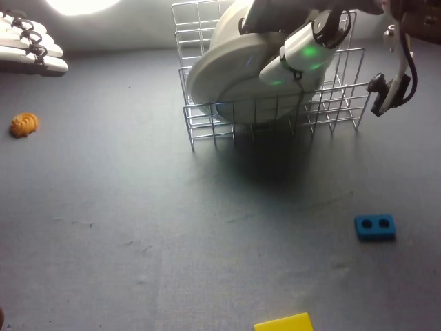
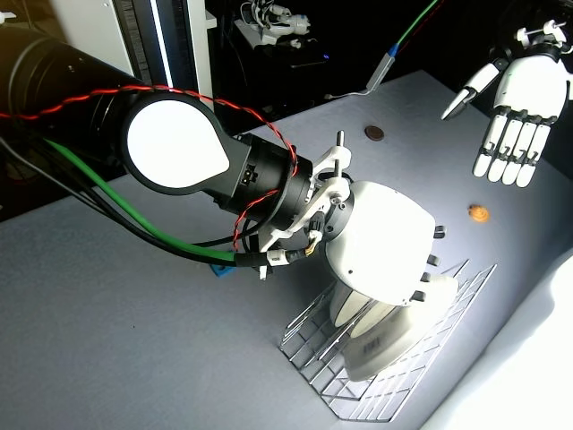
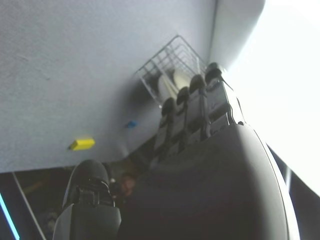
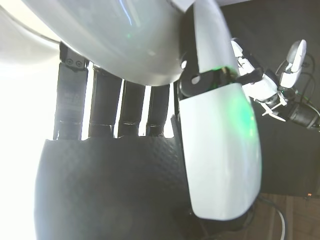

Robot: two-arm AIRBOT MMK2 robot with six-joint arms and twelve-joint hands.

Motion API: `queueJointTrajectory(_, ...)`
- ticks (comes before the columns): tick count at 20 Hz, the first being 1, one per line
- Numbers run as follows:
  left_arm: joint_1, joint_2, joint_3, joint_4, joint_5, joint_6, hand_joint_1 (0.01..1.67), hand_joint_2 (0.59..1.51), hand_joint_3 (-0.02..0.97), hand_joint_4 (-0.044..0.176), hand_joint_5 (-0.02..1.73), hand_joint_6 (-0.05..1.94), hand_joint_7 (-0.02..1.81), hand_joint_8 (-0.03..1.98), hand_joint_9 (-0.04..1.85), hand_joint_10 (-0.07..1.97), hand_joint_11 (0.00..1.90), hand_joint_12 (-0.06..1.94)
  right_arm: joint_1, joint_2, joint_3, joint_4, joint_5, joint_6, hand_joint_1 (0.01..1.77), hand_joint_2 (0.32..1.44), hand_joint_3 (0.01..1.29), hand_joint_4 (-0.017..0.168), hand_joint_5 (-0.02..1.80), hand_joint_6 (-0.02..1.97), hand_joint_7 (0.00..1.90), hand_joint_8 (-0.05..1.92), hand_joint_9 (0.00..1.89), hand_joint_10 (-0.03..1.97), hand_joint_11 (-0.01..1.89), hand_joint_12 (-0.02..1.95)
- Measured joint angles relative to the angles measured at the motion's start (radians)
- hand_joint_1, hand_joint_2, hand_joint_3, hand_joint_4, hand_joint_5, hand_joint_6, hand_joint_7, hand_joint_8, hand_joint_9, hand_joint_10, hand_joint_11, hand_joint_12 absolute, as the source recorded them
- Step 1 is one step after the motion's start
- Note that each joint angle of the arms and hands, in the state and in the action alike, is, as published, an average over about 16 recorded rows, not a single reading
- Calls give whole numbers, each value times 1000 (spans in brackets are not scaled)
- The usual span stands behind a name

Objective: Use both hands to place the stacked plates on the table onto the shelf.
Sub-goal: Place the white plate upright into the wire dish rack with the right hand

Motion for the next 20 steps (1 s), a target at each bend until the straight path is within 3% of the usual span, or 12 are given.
queueJointTrajectory(4, 0, 0, -7, 6, -5, 1, 15, 1180, 20, 3, 32, 17, 20, 17, 21, 10, 19, 7, 15, 10, -3, 0, 0, 1, 1224, 1023, 12, 4, 969, 811, 1086, 838, 1276, -4, 890, 864)
queueJointTrajectory(8, -1, 0, -23, 16, -19, 7, 15, 1180, 20, 3, 29, 17, 20, 18, 21, 10, 18, 8, 37, 25, -15, 0, -1, -2, 1213, 1033, 12, 1, 944, 840, 1080, 639, 1234, -4, 863, 865)
queueJointTrajectory(20, -10, 0, -65, 43, -57, 38, 15, 1180, 20, 3, 32, 17, 22, 18, 21, 11, 18, 7, 46, 58, -54, 4, 7, -35, 1168, 1005, 12, -4, 922, 252, 1082, 19, 1132, -4, 799, 853)
